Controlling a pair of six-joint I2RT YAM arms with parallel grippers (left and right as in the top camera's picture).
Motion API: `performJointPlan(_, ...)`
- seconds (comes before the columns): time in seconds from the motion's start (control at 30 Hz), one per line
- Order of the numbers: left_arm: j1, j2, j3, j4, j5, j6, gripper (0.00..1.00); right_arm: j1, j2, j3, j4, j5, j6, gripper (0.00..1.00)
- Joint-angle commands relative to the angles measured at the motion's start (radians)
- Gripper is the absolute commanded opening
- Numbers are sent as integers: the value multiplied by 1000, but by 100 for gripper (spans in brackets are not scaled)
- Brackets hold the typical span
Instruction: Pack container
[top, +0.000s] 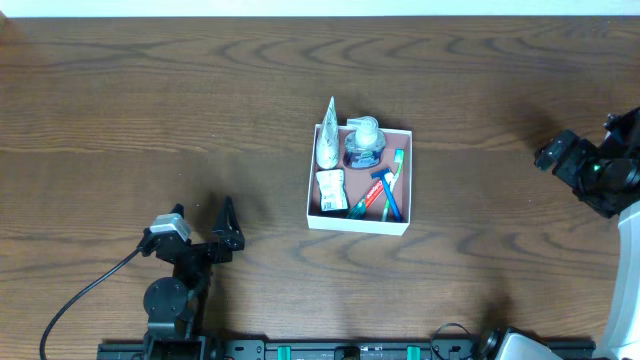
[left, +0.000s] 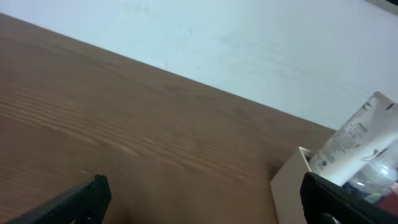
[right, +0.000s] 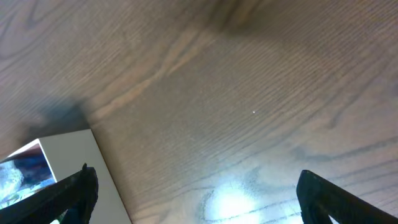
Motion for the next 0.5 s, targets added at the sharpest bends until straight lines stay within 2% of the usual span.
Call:
performJointPlan(0.0, 16, -11, -11, -31, 7, 68, 98, -6, -13, 9, 0, 2, 10, 99)
performJointPlan(0.1, 16, -12, -11, -53, 6, 114, 98, -6, -13, 9, 0, 2, 10, 99)
performJointPlan(0.47, 16, -8, -11, -53, 8, 116, 98, -6, -13, 9, 0, 2, 10, 99)
